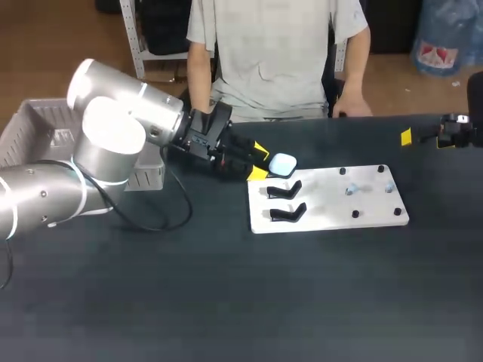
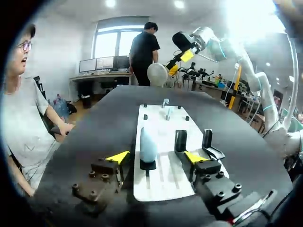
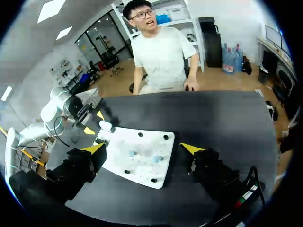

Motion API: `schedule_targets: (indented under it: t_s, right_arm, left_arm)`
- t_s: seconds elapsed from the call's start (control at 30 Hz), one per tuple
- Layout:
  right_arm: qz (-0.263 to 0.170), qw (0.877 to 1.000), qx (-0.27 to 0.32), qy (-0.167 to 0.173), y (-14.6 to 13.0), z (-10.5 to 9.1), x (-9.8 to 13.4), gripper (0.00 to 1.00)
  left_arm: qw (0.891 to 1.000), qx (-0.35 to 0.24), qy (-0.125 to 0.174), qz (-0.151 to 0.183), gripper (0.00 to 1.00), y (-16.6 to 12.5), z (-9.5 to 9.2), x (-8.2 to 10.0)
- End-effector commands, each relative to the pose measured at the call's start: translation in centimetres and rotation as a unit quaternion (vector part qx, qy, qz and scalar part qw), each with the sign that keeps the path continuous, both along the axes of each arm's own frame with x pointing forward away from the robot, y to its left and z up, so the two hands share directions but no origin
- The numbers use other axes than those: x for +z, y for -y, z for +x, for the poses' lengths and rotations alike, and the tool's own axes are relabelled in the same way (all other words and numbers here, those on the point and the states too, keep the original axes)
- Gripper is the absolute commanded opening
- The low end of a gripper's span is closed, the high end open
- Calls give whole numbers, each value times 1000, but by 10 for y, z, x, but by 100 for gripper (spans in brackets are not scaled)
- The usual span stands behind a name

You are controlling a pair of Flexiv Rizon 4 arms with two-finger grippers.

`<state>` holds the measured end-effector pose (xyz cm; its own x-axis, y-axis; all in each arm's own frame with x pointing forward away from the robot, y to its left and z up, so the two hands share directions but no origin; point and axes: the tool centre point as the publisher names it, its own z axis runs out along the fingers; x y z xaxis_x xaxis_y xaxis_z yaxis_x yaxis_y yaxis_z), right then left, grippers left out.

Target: Pick up each earbud case from the left stands, insert the matching earbuds, close the lid, and place the case in the box.

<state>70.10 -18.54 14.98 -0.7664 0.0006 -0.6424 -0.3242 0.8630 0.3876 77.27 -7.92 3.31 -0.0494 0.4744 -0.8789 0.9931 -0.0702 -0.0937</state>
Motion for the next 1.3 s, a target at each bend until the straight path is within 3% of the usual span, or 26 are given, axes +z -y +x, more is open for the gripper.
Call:
schedule_targets:
  t_s: [0.03,0.17,0.23,0.37,0.67,1.3]
  right_arm:
    - [-1,1000,0,0,0,-1,0,100]
    - [-1,1000,0,0,0,-1,0,100]
    - [-1,1000,0,0,0,-1,0,100]
    - [-1,1000,0,0,0,-1,0,100]
    - [-1,1000,0,0,0,-1,0,100]
    - [-1,1000,0,0,0,-1,0,100]
  left_arm:
    - [1000,-3,-2,-5,67,5,3,-3]
    - [1000,-2,-12,-5,63,10,3,-7]
    - [1000,-1,-14,-7,56,12,3,-8]
    - [1000,3,-16,-9,58,16,5,-9]
    - [1000,4,-22,-14,50,23,7,-11]
    - [1000,6,-26,-16,45,28,9,-14]
